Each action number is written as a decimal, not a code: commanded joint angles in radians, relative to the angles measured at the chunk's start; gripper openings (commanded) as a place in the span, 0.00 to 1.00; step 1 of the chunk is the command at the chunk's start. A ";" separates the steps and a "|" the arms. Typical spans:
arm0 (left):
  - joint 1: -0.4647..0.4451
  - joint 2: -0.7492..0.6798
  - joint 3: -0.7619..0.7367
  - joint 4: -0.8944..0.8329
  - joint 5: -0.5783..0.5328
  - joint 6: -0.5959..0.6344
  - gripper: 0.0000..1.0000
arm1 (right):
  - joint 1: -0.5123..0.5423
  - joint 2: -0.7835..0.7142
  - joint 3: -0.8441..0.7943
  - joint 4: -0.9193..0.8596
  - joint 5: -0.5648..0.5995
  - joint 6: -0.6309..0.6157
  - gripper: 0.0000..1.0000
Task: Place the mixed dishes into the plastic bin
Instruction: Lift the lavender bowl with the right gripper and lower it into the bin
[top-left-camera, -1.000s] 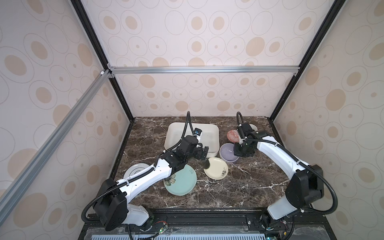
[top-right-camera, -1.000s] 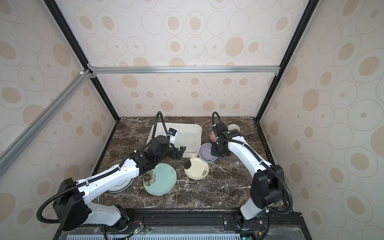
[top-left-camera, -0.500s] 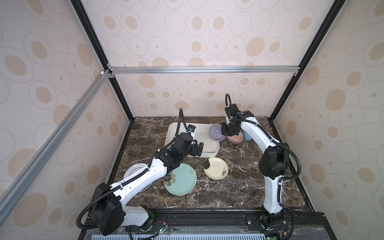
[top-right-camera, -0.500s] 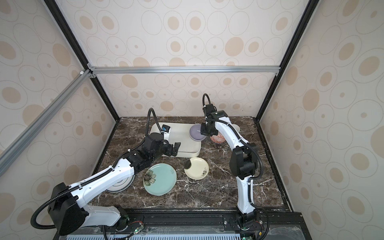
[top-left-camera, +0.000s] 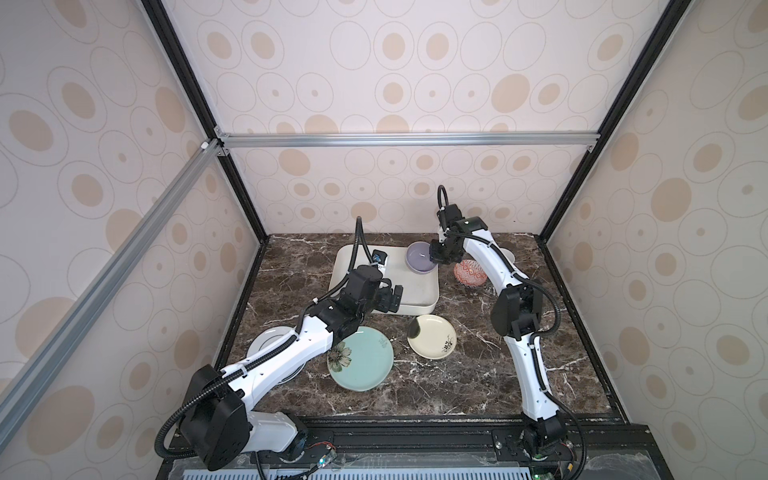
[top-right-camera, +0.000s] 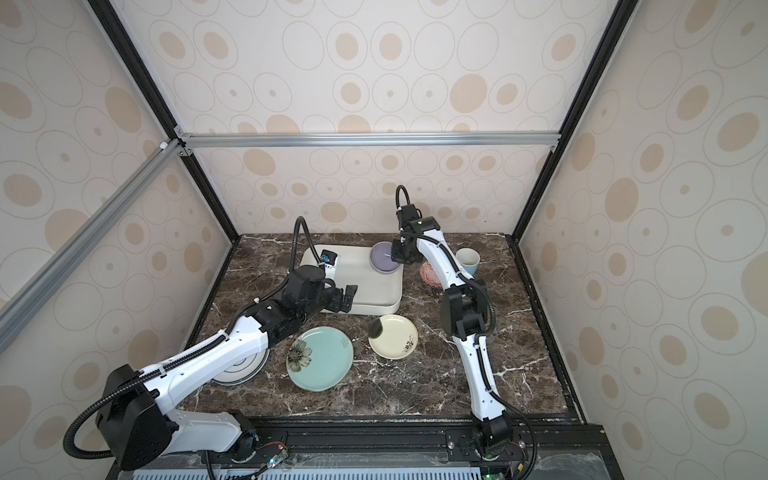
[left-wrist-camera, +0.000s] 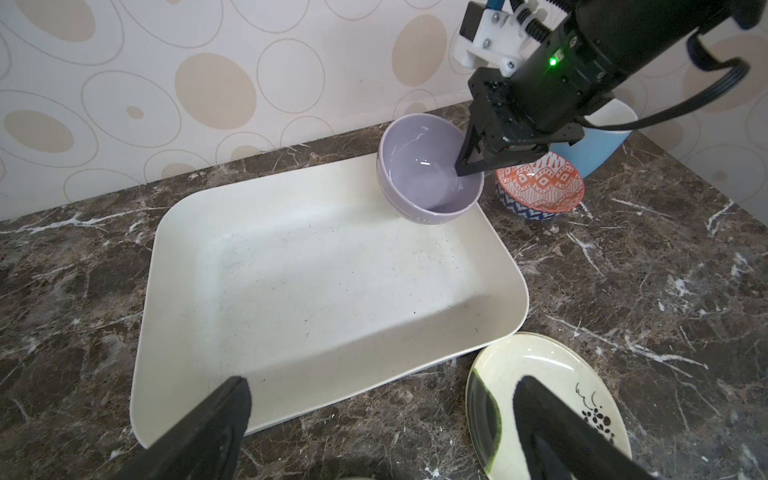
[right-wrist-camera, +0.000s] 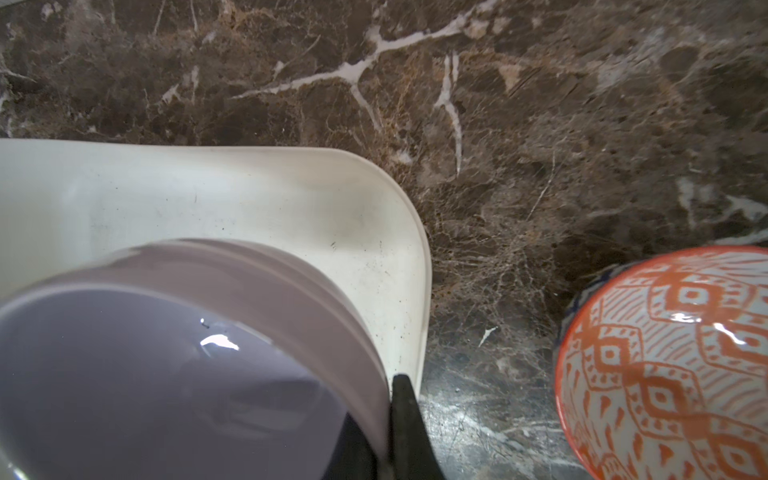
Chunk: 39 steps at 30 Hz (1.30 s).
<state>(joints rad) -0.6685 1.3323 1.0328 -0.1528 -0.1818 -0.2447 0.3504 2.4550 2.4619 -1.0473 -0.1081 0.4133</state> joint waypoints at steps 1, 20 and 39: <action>0.015 -0.001 0.001 -0.004 0.001 0.012 0.99 | 0.028 0.009 0.051 0.026 -0.032 -0.010 0.00; 0.022 0.038 -0.006 0.000 0.044 0.004 0.99 | 0.045 0.000 0.008 -0.084 0.027 -0.048 0.01; 0.023 0.040 -0.022 0.021 0.090 -0.014 0.99 | 0.064 -0.126 -0.235 -0.141 0.045 -0.145 0.06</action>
<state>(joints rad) -0.6506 1.3701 1.0138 -0.1436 -0.1005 -0.2470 0.4065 2.3836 2.2314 -1.1568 -0.0681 0.2993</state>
